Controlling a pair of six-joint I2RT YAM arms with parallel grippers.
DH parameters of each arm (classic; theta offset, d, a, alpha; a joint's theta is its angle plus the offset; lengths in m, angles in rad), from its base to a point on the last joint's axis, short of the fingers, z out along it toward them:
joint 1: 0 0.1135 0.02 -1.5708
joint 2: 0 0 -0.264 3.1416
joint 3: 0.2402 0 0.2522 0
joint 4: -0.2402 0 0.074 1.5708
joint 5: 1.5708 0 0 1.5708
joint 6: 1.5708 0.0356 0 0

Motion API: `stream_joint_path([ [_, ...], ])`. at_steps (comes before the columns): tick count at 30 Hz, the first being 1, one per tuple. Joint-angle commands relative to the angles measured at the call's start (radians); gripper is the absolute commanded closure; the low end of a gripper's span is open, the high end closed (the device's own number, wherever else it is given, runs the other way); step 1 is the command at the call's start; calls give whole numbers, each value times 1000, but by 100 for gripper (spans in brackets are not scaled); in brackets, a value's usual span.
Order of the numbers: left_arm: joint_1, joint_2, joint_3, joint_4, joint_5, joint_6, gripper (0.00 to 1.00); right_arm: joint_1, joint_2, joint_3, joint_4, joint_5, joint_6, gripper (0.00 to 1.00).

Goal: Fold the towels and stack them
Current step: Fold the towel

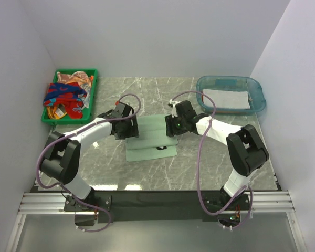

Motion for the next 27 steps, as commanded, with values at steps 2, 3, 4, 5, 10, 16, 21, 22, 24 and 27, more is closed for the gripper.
stream_joint_path([
  [2, -16, -3, 12, -11, 43, 38, 29, 5, -5, -12, -3, -34, -35, 43],
  [3, -19, 1, 11, -11, 49, 38, 30, 5, -9, -18, -2, -50, -35, 44],
  [4, -25, -1, 6, -11, 54, 38, 32, 6, -12, -24, 0, -61, -36, 45],
  [5, -27, -5, 3, -5, 61, 38, 32, 8, -20, -32, 4, -72, -39, 48],
  [10, -27, -16, -26, -21, 57, 24, 36, 6, -52, -76, 6, -129, -44, 57],
  [16, -28, -91, -104, -2, 58, -14, 41, 13, -109, -131, 6, -193, -47, 69],
  [21, -27, -185, -205, 24, 58, -65, 41, 29, -178, -204, 32, -224, -25, 65],
  [22, -28, -197, -221, 31, 54, -72, 41, 31, -185, -213, 32, -225, -16, 64],
  [24, -27, -234, -263, 38, 51, -101, 41, 34, -192, -233, 27, -222, 7, 62],
  [27, -28, -298, -319, 59, 45, -144, 39, 34, -183, -248, -3, -212, 24, 61],
])
